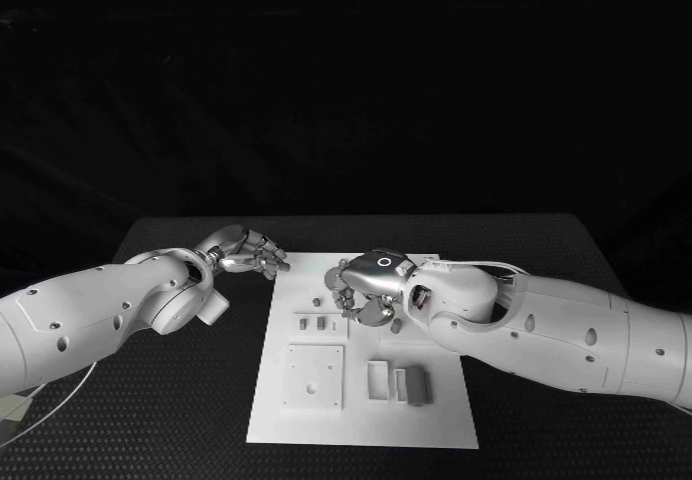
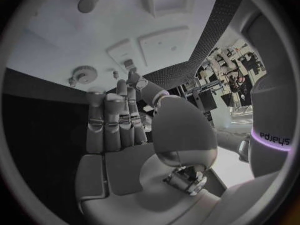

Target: Assemble the parts on the task board

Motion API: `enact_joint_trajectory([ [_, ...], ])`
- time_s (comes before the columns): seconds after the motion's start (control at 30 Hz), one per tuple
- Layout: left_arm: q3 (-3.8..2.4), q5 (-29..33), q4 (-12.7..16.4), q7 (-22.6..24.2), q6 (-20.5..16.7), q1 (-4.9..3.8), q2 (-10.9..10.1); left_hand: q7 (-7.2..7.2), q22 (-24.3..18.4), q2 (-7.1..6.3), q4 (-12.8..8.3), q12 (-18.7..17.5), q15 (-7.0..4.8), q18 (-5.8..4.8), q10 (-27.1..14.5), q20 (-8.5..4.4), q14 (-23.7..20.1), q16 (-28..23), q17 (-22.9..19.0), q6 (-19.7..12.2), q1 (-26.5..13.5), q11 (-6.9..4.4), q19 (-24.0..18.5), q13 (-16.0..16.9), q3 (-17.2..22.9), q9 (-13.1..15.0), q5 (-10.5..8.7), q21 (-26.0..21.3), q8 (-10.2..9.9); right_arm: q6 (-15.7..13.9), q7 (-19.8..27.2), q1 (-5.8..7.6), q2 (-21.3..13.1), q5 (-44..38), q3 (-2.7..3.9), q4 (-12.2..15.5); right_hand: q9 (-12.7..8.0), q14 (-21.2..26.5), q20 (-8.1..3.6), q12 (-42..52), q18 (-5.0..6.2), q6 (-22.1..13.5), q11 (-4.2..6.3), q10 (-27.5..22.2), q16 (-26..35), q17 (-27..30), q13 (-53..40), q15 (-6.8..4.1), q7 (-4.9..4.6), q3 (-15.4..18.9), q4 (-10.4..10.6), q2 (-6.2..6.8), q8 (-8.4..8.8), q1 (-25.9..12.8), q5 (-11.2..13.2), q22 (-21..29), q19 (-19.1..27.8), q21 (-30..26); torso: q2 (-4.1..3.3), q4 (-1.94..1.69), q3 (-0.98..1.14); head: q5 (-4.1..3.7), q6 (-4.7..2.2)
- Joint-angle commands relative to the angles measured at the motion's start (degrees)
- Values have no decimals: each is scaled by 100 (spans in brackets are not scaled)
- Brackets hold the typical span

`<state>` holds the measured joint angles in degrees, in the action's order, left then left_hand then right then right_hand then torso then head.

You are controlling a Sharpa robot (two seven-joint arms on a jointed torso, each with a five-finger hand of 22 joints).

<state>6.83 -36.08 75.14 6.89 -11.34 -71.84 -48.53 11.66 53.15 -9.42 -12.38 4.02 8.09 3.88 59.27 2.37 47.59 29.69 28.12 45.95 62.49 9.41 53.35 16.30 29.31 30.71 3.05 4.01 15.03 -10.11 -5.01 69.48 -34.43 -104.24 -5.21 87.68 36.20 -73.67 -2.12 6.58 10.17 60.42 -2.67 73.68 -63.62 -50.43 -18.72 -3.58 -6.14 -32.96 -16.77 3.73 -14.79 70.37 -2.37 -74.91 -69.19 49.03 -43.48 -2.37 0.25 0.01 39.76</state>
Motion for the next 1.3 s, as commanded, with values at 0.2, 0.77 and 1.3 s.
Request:
enact_joint_trajectory([
  [0.2,-4,81,34,74,29,-5,12,-1,-7,-19,0,-10,30,57,-14,33,8,-27,10,-42,-57,26,-22,-8,-34,-6,-21,-9,34,390,-63,-2,281,-46,-158,-126,-1,23,-37,-30,483,12,0,21,-4,0,10,-19,-15,-15,6,-43,-33,-35,-37,-82,15,-11,-3,1,7,69,62],
  [0.77,-4,92,15,64,-5,-11,33,1,-10,-21,6,-8,31,58,-14,34,9,-35,19,-48,-59,26,-23,-14,-38,-7,-21,-7,35,450,-52,-88,581,-46,-315,-217,-3,32,-33,-46,483,1,-6,18,2,3,22,-14,-21,-9,5,-58,-28,-51,-37,-79,22,-22,-2,9,15,130,137],
  [1.3,-6,115,-34,80,5,-37,105,0,-13,-20,14,-6,31,59,-13,34,9,-42,29,-48,-59,26,-23,-20,-40,-7,-21,-6,40,706,-41,-214,687,-1,-383,-313,-3,33,-31,-53,483,-2,-6,21,2,3,27,-13,-21,-4,2,-63,-27,-56,-36,-80,22,-25,-3,5,11,125,178],
])
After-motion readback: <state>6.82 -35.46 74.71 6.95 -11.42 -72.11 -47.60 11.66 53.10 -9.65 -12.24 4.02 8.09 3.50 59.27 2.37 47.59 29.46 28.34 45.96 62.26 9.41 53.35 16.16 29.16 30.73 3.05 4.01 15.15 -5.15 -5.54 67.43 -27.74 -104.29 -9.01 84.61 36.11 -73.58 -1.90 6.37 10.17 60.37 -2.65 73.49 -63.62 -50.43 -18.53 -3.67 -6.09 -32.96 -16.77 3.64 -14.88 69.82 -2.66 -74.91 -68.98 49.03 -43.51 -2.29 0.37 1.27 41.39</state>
